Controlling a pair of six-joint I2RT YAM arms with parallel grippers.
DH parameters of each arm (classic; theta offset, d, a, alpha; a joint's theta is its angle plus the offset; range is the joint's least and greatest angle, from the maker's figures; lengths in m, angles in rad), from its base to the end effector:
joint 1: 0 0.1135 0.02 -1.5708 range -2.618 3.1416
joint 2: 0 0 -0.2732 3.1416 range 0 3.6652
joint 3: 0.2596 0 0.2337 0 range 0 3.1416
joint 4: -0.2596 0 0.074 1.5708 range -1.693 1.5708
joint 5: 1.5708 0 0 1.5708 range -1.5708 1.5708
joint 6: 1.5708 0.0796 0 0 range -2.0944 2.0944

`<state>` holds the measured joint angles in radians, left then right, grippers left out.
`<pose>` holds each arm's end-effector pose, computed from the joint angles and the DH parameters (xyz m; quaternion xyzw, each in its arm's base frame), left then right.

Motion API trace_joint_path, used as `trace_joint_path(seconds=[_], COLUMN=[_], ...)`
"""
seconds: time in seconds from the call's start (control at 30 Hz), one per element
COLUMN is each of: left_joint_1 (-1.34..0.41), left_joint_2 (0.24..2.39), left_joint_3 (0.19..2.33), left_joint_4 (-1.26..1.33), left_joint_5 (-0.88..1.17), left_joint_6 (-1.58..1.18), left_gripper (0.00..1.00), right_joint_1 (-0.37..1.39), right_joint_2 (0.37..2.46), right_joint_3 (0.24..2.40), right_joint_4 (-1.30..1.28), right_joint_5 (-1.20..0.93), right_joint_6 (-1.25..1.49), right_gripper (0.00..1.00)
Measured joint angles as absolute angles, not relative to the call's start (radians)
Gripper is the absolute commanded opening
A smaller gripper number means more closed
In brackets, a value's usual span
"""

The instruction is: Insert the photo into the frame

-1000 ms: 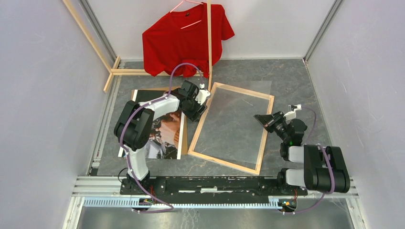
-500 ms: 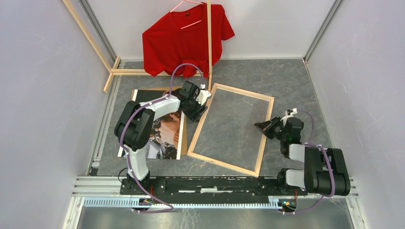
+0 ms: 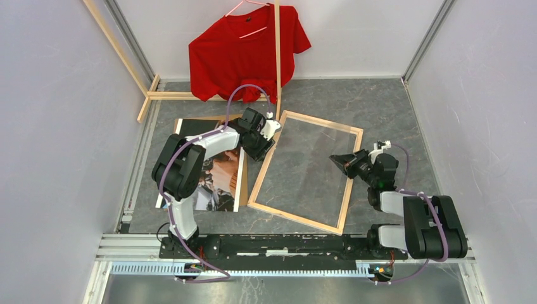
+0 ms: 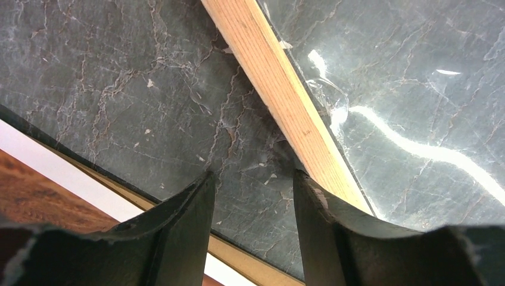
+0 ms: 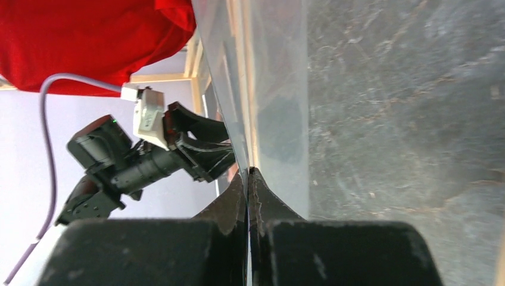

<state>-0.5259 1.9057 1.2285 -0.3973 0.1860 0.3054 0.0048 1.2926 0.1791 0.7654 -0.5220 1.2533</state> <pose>0.3350 -0.2115 0.1429 0.4106 0.8738 -0.1164 0.2332 0.2328 0.0408 0.1512 0.3422 0.7285 0.4971 0.3241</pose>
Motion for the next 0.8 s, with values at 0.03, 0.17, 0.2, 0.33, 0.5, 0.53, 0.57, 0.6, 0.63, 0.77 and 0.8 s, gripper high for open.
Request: trace_joint_path(seconds=[0.03,0.17,0.2,0.33,0.5,0.53,0.57,0.6,0.63,0.77,0.8], left_joint_1=[-0.526,-0.526,-0.526,-0.527,-0.528,-0.528,-0.528,-0.527,-0.527,-0.516,-0.513], left_joint_2=[1.906,1.905,1.905,1.905,1.903,1.903,1.903,1.903,1.903,1.901,1.901], left_joint_3=[1.228,1.226,1.225,1.222,1.219,1.218,1.218,1.218,1.218,1.218,1.218], left_joint_4=[-0.396,-0.392,-0.389,-0.383,-0.377,-0.375,-0.374,-0.374,-0.373,-0.374,-0.376], left_joint_5=[0.186,0.186,0.186,0.186,0.187,0.190,0.192,0.194,0.197,0.226,0.235], left_joint_6=[0.305,0.305,0.305,0.306,0.305,0.305,0.305,0.305,0.305,0.305,0.305], left_gripper=[0.57,0.56,0.56,0.55,0.54,0.54,0.54,0.54,0.54,0.56,0.58], right_joint_1=[0.013,0.035,0.038,0.045,0.065,0.072,0.079,0.084,0.091,0.108,0.109], right_joint_2=[1.290,1.275,1.272,1.258,1.236,1.234,1.233,1.232,1.230,1.221,1.218], right_joint_3=[0.179,0.179,0.179,0.179,0.193,0.201,0.207,0.210,0.213,0.221,0.226], right_joint_4=[0.780,0.816,0.823,0.840,0.860,0.863,0.870,0.877,0.888,0.902,0.901], right_joint_5=[-0.521,-0.522,-0.522,-0.522,-0.516,-0.514,-0.512,-0.510,-0.508,-0.495,-0.494], right_joint_6=[1.270,1.328,1.343,1.394,1.452,1.463,1.474,1.484,1.499,1.532,1.534], right_gripper=[0.00,0.00,0.00,0.00,0.00,0.00,0.00,0.00,0.00,0.00,0.00])
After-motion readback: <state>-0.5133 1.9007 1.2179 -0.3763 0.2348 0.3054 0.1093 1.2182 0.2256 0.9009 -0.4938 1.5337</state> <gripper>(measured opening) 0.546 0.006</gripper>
